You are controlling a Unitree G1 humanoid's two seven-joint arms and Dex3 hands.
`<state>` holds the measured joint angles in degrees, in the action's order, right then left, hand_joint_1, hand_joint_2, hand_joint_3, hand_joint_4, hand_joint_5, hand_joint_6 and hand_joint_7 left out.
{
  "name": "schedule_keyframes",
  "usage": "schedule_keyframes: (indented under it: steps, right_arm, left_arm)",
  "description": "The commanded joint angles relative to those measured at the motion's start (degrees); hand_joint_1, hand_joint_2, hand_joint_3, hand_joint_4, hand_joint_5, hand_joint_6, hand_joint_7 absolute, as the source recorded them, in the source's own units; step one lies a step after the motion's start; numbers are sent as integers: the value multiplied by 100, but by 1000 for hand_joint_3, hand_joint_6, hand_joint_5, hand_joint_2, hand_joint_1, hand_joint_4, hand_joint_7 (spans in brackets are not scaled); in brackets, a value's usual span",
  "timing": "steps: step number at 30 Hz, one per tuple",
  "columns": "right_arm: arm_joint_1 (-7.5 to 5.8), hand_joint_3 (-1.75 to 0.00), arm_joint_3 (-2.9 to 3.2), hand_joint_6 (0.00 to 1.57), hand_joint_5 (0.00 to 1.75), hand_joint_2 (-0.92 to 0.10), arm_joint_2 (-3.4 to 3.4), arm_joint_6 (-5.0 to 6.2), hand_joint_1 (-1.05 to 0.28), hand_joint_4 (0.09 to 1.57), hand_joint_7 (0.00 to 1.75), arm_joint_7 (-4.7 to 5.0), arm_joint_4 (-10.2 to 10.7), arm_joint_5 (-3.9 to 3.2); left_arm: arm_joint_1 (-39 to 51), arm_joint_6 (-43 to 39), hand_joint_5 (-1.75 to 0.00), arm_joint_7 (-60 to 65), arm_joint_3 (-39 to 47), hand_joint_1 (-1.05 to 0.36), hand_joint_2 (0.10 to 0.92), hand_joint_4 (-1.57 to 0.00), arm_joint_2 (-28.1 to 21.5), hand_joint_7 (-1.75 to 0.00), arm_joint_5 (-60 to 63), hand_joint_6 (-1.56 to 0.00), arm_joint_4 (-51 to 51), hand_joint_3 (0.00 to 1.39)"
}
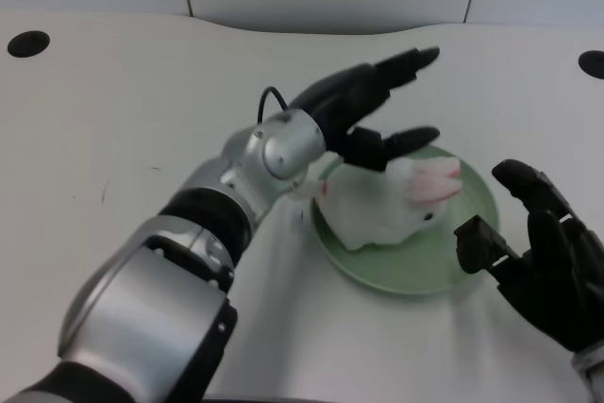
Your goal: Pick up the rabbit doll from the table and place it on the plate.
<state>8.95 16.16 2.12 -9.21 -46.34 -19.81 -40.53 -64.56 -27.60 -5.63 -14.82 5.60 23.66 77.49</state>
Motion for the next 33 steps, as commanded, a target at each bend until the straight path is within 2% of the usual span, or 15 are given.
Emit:
schedule_keyframes:
  steps: [1, 6, 9, 10, 11, 13, 17, 20, 23, 25, 29, 33]
  right_arm:
    - [172, -215, 153, 649, 1746, -921, -188, 83, -634, 603, 1369, -59, -259, -17]
    - [268, -224, 222, 619, 1746, -921, -253, 125, -618, 598, 1420, -173, -473, -13]
    - [301, -203, 243, 612, 1746, -921, -289, 65, -615, 607, 1398, -113, -523, -11]
    - [321, -198, 249, 614, 1746, -921, -300, 60, -614, 608, 1389, -128, -558, -14]
    - [334, -198, 251, 610, 1746, -921, -307, 64, -612, 608, 1380, -145, -584, -16]
    - [347, -200, 241, 609, 1746, -921, -308, 73, -610, 606, 1370, -118, -598, 9]
    - [355, -203, 232, 617, 1746, -921, -306, 124, -611, 606, 1372, -132, -624, 58]
    - [353, -205, 228, 617, 1746, -921, -300, 158, -616, 600, 1374, -128, -623, 88]
    - [341, -204, 228, 618, 1746, -921, -288, 77, -619, 599, 1373, -65, -562, 69]
    - [319, -193, 207, 627, 1746, -921, -281, 76, -625, 605, 1364, -9, -500, 99]
    - [296, -192, 192, 641, 1746, -921, -297, 10, -637, 603, 1374, 50, -431, 97]
    - [264, -206, 154, 629, 1746, -921, -292, 62, -642, 608, 1409, 112, -372, 164]
  left_arm:
    - [-206, -132, 1, -776, 701, -1048, 921, 1, -345, 1, -772, 1, -156, 815]
    - [-31, 84, -15, -1796, 1528, -1048, 921, -26, -509, 1, -1750, 1, -229, 871]
    - [192, 534, -2, -2698, 2174, -1048, 921, -5, -686, 1, -2514, 1, -274, 882]
    - [272, 619, -1, -2927, 2333, -1048, 921, -2, -745, 1, -2701, 1, -304, 883]
    - [317, 657, 0, -3045, 2407, -1048, 921, -1, -776, 1, -2790, 1, -331, 884]
    - [474, 810, 1, -3386, 2604, -1048, 921, 1, -907, 1, -3017, 1, -381, 866]
    - [763, 1440, 1, -4072, 3083, -1048, 921, 1, -1089, 1, -3616, 1, -435, 765]
    - [1019, 1880, -37, -4516, 3449, -1023, 921, -71, -1141, -4, -4060, -9, -478, 687]
    - [1366, 2391, -74, -4791, 3824, -949, 921, -145, -1143, -9, -4524, -26, -544, 614]
    - [1640, 2666, -88, -4825, 4020, -924, 921, -173, -1133, -16, -4769, -47, -613, 578]
    - [2064, 2920, -99, -4772, 4193, -912, 921, -199, -1100, -20, -4997, -67, -790, 571]
    - [2522, 3081, -109, -4584, 4340, -900, 921, -229, -1006, -21, -5194, -89, -1030, 612]
